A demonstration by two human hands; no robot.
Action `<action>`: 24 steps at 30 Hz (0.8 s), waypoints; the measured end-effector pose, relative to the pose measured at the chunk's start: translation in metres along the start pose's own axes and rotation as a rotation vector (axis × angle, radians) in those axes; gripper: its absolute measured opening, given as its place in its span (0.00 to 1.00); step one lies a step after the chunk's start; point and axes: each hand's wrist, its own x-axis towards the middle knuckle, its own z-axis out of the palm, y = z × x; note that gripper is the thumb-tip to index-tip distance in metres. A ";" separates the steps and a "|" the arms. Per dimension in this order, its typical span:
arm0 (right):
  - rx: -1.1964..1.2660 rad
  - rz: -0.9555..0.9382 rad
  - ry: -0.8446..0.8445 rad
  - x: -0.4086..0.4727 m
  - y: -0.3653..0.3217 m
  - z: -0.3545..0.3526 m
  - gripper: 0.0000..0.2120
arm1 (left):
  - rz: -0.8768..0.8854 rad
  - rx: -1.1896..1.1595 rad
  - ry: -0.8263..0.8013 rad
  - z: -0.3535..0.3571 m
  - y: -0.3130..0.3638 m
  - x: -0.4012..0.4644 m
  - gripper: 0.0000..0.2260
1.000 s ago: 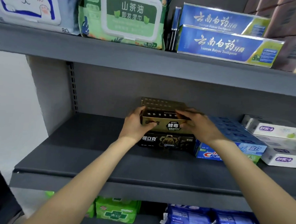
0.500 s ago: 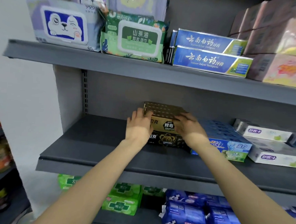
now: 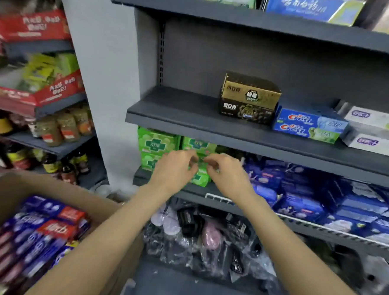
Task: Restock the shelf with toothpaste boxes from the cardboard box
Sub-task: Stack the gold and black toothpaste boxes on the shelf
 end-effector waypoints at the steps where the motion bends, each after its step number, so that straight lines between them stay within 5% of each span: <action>1: 0.024 0.002 -0.017 -0.012 -0.010 0.013 0.13 | -0.045 -0.016 -0.025 0.002 -0.011 -0.019 0.09; 15: 0.166 -0.075 -0.381 -0.082 -0.183 0.199 0.11 | -0.548 0.083 -0.133 -0.041 -0.207 -0.204 0.08; 24: 0.183 0.051 -0.622 -0.081 -0.305 0.335 0.16 | -0.598 0.342 -0.544 -0.094 -0.376 -0.265 0.16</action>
